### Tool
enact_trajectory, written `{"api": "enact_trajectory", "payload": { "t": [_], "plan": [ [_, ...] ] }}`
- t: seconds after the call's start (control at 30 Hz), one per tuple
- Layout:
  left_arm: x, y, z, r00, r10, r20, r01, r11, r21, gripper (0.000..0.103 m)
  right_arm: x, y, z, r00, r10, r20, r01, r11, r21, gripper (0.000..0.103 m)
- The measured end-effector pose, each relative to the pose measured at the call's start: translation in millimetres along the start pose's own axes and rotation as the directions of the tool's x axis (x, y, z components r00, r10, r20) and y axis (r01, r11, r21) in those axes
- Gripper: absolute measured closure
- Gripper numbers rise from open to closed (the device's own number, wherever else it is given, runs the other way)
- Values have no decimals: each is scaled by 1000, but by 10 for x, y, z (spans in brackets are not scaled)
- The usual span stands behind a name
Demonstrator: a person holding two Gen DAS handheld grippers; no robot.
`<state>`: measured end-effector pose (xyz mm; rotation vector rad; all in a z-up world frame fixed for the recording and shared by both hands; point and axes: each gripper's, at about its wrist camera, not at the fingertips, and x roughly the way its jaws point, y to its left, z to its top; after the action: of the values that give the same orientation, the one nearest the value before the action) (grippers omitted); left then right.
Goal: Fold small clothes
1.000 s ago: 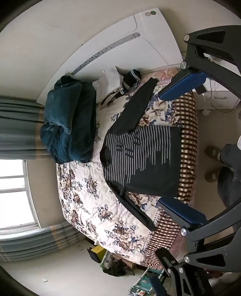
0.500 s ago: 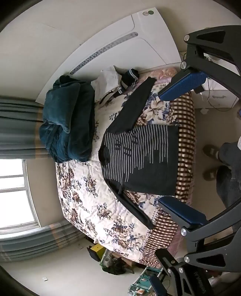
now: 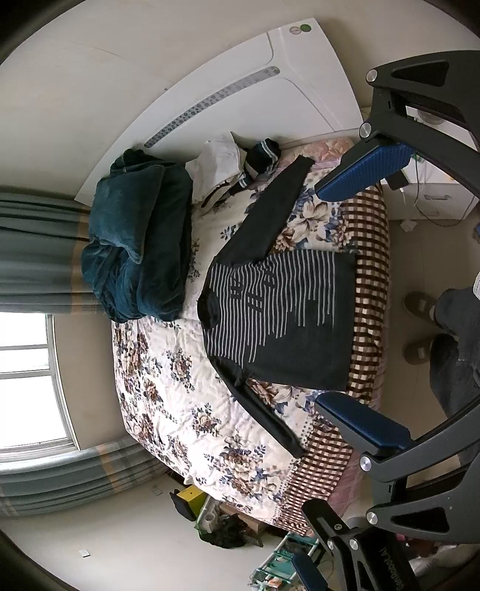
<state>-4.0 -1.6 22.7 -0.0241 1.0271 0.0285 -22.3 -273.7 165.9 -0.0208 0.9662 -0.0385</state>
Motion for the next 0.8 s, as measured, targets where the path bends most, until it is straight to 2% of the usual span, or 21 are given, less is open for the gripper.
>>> {"api": "enact_trajectory", "payload": {
  "t": [0.1, 0.8],
  "plan": [
    [8, 32, -4, 1000, -6, 1, 6, 1000, 2, 0, -157, 31, 97, 1000, 3, -2, -3, 1000, -7, 0],
    [1, 81, 63, 1000, -24, 11, 24, 1000, -9, 0, -185, 29, 91, 1000, -6, 6, 6, 1000, -11, 0]
  ]
}}
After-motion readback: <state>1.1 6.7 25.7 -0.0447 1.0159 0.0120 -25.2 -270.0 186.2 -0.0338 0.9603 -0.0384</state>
